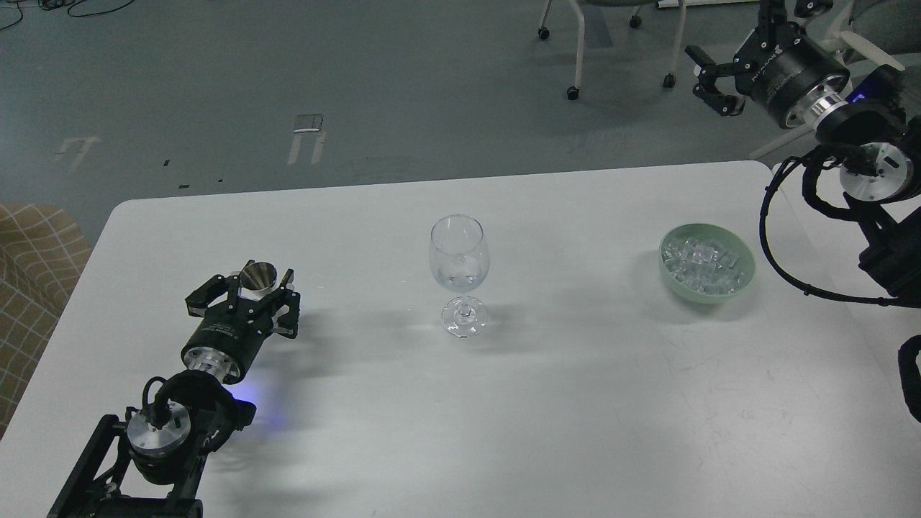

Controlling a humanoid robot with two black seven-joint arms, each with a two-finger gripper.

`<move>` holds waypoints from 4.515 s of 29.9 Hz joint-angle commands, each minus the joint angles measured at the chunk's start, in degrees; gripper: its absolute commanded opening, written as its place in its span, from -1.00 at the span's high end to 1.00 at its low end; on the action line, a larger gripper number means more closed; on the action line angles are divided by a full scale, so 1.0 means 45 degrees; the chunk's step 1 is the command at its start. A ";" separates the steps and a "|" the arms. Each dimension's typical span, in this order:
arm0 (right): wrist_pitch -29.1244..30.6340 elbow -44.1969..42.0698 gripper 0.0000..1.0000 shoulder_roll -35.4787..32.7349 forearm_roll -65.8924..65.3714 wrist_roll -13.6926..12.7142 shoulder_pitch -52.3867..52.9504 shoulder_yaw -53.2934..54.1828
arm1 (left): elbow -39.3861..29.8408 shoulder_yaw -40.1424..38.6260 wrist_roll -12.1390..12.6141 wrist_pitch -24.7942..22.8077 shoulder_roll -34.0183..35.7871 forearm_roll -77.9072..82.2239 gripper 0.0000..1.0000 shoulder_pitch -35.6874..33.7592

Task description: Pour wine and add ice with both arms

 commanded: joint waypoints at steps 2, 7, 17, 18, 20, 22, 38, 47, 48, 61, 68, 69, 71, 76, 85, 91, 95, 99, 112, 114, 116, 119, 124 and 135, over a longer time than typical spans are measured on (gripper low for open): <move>-0.0002 -0.0001 -1.00 0.0000 0.0000 0.0000 -0.0001 0.0012 | 0.0017 0.0001 0.0027 0.0018 0.0019 0.0170 -0.28 0.0019; -0.0002 -0.0001 -1.00 0.0000 0.0000 0.0000 -0.0001 0.0012 | -0.0002 0.0001 0.0105 0.0038 0.0038 0.0171 -0.77 0.0039; 0.0009 -0.0001 -1.00 0.0019 0.0000 0.0000 -0.0001 0.0012 | -0.0119 0.0001 0.0183 -0.0002 0.0370 0.0131 -0.96 0.0156; 0.0009 -0.0001 -1.00 0.0019 0.0000 0.0000 -0.0001 0.0012 | -0.0158 0.0001 0.0203 -0.0040 0.0428 0.0131 -0.96 0.0233; -0.0002 -0.0001 -1.00 0.0019 0.0000 0.0000 -0.0001 0.0012 | -0.0197 -0.0018 0.0203 -0.0060 0.0468 0.0131 -0.96 0.0351; 0.0009 -0.0001 -1.00 0.0000 0.0000 0.0000 -0.0001 0.0011 | -0.0353 -0.0018 0.0222 -0.0060 0.0663 0.0131 -0.96 0.0546; 0.0009 -0.0001 -1.00 -0.0059 0.0020 0.0000 -0.0020 -0.0027 | -0.1877 -0.0311 0.0554 -0.0196 0.1483 0.0053 -0.96 0.2772; 0.0009 0.0155 -1.00 -0.0234 0.0019 0.0000 -0.0157 -0.0027 | -0.1547 -0.1423 0.0613 -0.4138 0.3823 0.0151 -0.96 0.3769; 0.0009 0.0194 -1.00 -0.0254 0.0000 0.0000 -0.0176 -0.0027 | -0.1429 -0.1502 0.0594 -0.4277 0.3982 0.0170 -0.96 0.3769; 0.0009 0.0643 -1.00 -0.0371 -0.0117 -0.0019 -0.0313 -0.0047 | 0.0542 -0.1992 0.0476 -0.4826 0.5917 0.4601 -0.96 -0.0912; 0.0009 0.0644 -1.00 -0.0371 -0.0702 -0.0019 -0.0313 -0.0047 | 0.2437 -0.0704 0.0184 -0.4767 0.5391 0.5697 -0.96 -0.3883; 0.0009 0.0644 -1.00 -0.0371 -0.0935 -0.0019 -0.0333 -0.0047 | 0.3058 -0.0218 -0.0068 -0.4748 0.5216 0.5853 -0.96 -0.4564; 0.0009 0.0644 -1.00 -0.0352 -0.1113 -0.0019 -0.0333 -0.0047 | 0.3807 0.0353 -0.0344 -0.4748 0.5136 0.6069 -0.96 -0.5215; 0.0009 0.0799 -1.00 -0.0352 -0.1523 -0.0019 -0.0411 -0.0067 | 0.6773 0.3548 -0.2157 -0.4690 0.4551 0.6381 -0.96 -0.8004; 0.0009 0.1092 -1.00 -0.0644 -0.2049 -0.0039 -0.0528 -0.0144 | 0.6795 0.4767 -0.2512 -0.3929 0.3926 0.6381 -0.96 -0.9082; -0.0236 0.2478 -1.00 -0.1737 -0.3573 -0.0039 -0.0899 -0.0672 | 0.6814 0.4552 -0.2551 -0.3165 0.3456 0.6147 -0.96 -0.9277; -0.0821 0.4193 -1.00 -0.3159 -0.5151 -0.0019 -0.1367 -0.1003 | 0.6834 0.4552 -0.2336 -0.3087 0.3398 0.6147 -0.96 -0.9493; -0.1388 0.5914 -1.00 -0.4587 -0.6501 0.0000 -0.1933 -0.1355 | 0.6815 0.4806 -0.2356 -0.3185 0.3281 0.6264 -0.96 -0.9434; -0.5642 1.0195 -0.98 -0.7521 -1.4520 0.0156 -0.5271 -0.1473 | 0.6775 0.4806 -0.2375 -0.3165 0.2929 0.6421 -0.96 -0.9473; -0.6387 1.0136 -0.98 -0.7403 -1.6166 0.0273 -0.5916 -0.1492 | 0.6775 0.4806 -0.2375 -0.3166 0.2890 0.6421 -0.96 -0.9473; -0.7129 0.9980 -0.98 -0.7072 -1.7554 0.0371 -0.6503 -0.1492 | 0.6775 0.4806 -0.2375 -0.3166 0.2871 0.6421 -0.96 -0.9434; -0.7619 0.9571 -0.98 -0.6369 -1.8709 0.0430 -0.6778 -0.1492 | 0.6775 0.4806 -0.2375 -0.3146 0.2754 0.6421 -0.96 -0.9415; -0.7913 0.8439 -0.96 -0.5335 -1.9783 0.0625 -0.6915 -0.1512 | 0.6775 0.4806 -0.2375 -0.3165 0.2578 0.6421 -0.96 -0.9375; -0.7582 0.7304 -0.95 -0.4102 -2.0488 0.0840 -0.6505 -0.3287 | 0.6775 0.4806 -0.2375 -0.3146 0.2558 0.6421 -0.96 -0.9395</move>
